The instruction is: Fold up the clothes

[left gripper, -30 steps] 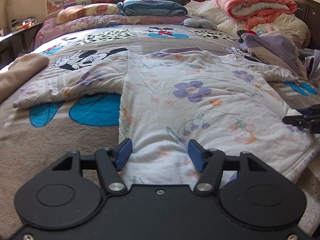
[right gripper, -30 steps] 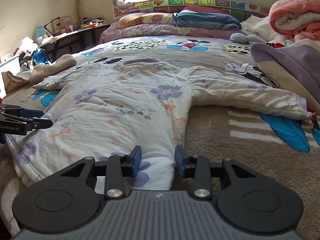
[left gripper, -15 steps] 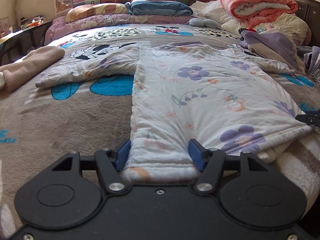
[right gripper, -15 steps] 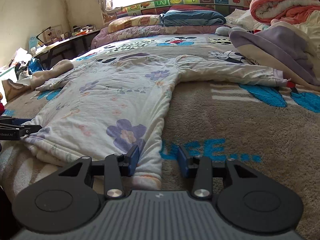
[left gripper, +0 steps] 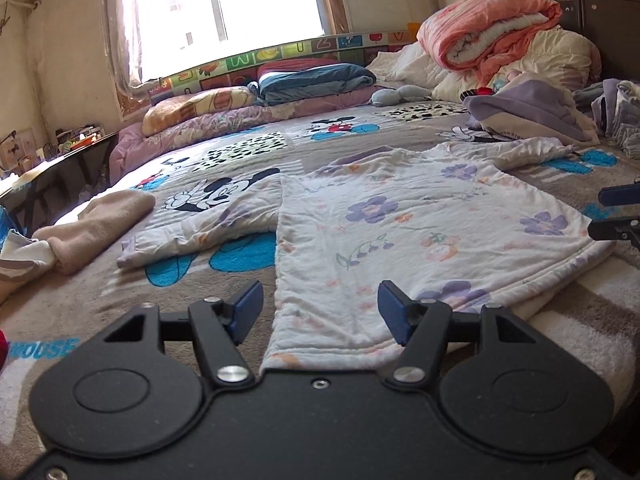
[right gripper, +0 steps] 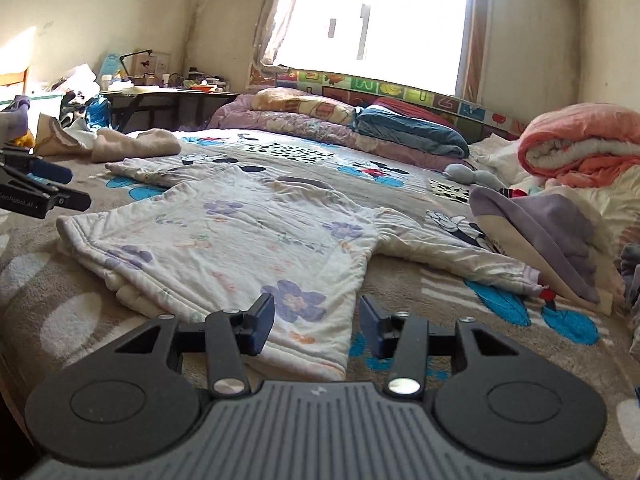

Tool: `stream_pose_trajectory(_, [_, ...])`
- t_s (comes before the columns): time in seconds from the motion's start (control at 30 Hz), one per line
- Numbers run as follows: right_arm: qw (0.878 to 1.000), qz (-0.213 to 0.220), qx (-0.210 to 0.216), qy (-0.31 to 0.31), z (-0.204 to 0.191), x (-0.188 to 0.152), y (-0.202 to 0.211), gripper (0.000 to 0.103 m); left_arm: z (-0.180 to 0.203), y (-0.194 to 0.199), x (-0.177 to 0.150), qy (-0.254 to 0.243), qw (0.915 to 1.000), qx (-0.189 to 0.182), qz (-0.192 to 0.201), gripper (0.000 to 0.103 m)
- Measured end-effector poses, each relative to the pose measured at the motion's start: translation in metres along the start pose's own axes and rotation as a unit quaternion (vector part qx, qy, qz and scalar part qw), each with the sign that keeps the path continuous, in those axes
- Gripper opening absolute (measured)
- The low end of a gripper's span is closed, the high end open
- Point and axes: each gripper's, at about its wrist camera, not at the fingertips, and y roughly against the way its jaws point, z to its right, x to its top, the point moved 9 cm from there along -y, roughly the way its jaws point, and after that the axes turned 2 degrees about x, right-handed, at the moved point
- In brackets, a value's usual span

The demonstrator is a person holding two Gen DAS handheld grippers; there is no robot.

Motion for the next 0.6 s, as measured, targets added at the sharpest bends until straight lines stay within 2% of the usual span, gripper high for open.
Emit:
stream_pose_trajectory(0.07, [1.0, -0.029, 0.01, 0.001, -0.006, -0.008, -0.016, 0.051, 0.009, -0.023, -0.018, -0.012, 0.9986, -0.007, -0.051, 0.063])
stream_pose_trajectory(0.1, [0.998, -0.058, 0.017, -0.012, -0.006, -0.016, -0.027, 0.056, 0.01, -0.033, -0.027, -0.006, 0.9972, -0.016, -0.073, 0.063])
stream_pose_trajectory(0.13, [0.996, -0.076, 0.023, -0.029, -0.006, -0.022, -0.035, 0.059, 0.007, -0.032, -0.026, 0.008, 0.9973, -0.02, -0.07, 0.064])
stream_pose_trajectory(0.2, [0.994, -0.076, 0.033, -0.067, -0.001, -0.024, -0.036, 0.06, 0.001, -0.027, -0.02, 0.031, 0.9974, -0.028, -0.059, 0.064])
stream_pose_trajectory(0.27, [0.998, -0.052, 0.018, -0.017, -0.012, -0.013, -0.023, 0.058, 0.004, -0.006, -0.008, 0.014, 0.9989, -0.041, -0.017, 0.064])
stream_pose_trajectory(0.33, [0.998, -0.018, 0.019, 0.063, -0.035, -0.005, -0.008, 0.059, 0.017, 0.005, -0.006, -0.042, 0.9977, -0.052, 0.006, 0.064])
stream_pose_trajectory(0.4, [0.988, 0.001, 0.021, 0.156, -0.065, -0.004, -0.004, 0.061, 0.034, 0.006, -0.013, -0.108, 0.9927, -0.052, 0.011, 0.064])
stream_pose_trajectory(0.5, [0.963, -0.008, 0.033, 0.269, -0.108, -0.016, -0.015, 0.058, 0.053, 0.007, -0.021, -0.179, 0.9823, -0.049, 0.021, 0.064])
stream_pose_trajectory(0.53, [0.957, -0.01, 0.035, 0.288, -0.117, -0.019, -0.019, 0.052, 0.06, 0.008, -0.023, -0.202, 0.9779, -0.047, 0.025, 0.058])
stream_pose_trajectory(0.6, [0.952, -0.007, 0.033, 0.305, -0.125, -0.017, -0.025, 0.047, 0.07, 0.014, -0.025, -0.239, 0.9688, -0.054, 0.039, 0.047])
